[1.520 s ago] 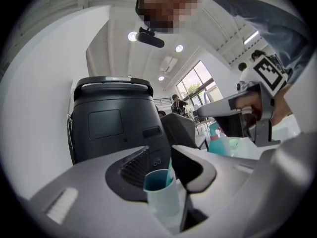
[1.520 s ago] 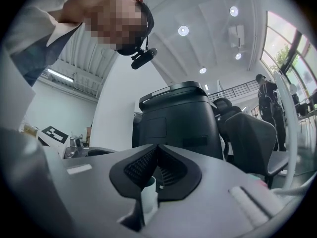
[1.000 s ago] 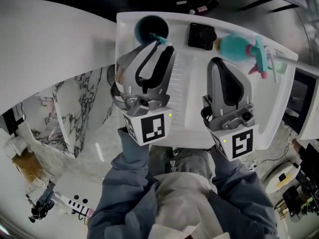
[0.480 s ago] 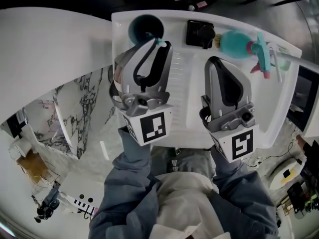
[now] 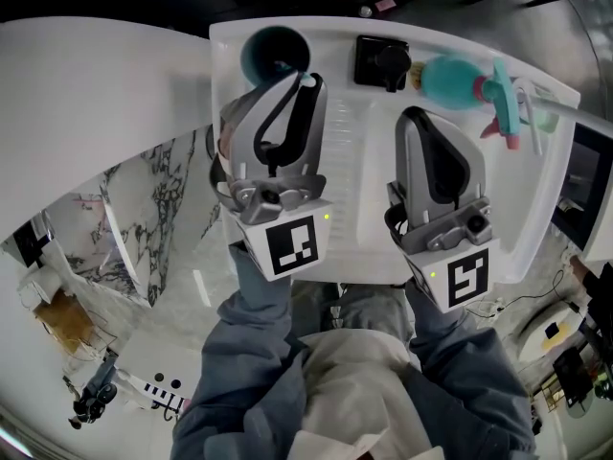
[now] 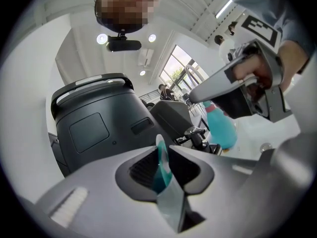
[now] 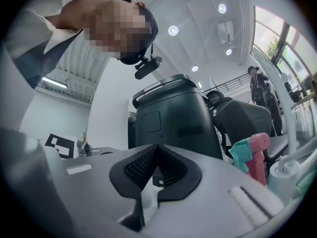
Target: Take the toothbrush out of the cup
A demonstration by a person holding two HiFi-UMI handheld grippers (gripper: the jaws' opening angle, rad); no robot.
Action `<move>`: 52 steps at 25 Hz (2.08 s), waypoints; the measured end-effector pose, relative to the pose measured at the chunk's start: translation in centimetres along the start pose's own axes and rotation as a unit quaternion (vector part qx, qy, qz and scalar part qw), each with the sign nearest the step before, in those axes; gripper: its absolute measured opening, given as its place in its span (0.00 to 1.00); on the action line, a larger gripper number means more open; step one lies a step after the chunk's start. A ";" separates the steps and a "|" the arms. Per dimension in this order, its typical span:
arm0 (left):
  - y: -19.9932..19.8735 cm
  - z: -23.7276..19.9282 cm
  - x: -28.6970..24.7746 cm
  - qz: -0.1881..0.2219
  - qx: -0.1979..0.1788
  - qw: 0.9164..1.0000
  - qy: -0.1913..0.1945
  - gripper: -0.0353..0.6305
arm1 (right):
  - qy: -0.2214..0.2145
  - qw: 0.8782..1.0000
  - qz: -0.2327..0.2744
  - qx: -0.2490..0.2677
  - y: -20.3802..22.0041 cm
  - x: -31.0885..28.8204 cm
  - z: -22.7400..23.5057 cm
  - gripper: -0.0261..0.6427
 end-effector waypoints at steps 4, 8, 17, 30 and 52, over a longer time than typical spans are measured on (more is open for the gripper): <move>-0.5 -0.5 0.4 0.017 0.019 1.000 -0.005 0.24 | 0.000 1.000 -0.008 -0.003 0.0 0.1 -0.1 0.05; -0.9 -1.1 0.8 0.035 0.046 0.998 -0.008 0.22 | -0.001 1.000 -0.009 -0.001 -0.2 0.3 -0.2 0.05; -2.5 -3.1 2.1 0.072 0.084 0.994 -0.024 0.21 | -0.003 1.000 0.007 0.015 -2.4 0.4 -0.7 0.05; -6.3 -9.6 5.6 0.150 0.202 0.966 -0.056 0.21 | -0.008 0.999 0.030 0.039 -8.3 0.7 -2.7 0.05; -13.9 -12.3 18.2 0.190 0.247 0.949 -0.040 0.21 | -0.005 0.992 0.072 0.105 -18.4 6.8 -9.2 0.05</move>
Point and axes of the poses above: the fingertips, and each gripper's own axes: x backward along the fingers, z to its right, y out of its underside, the point moved 3 cm from there along x, backward along the fingers, and after that the axes turned 11 degrees about -z, right-handed, at the moved point
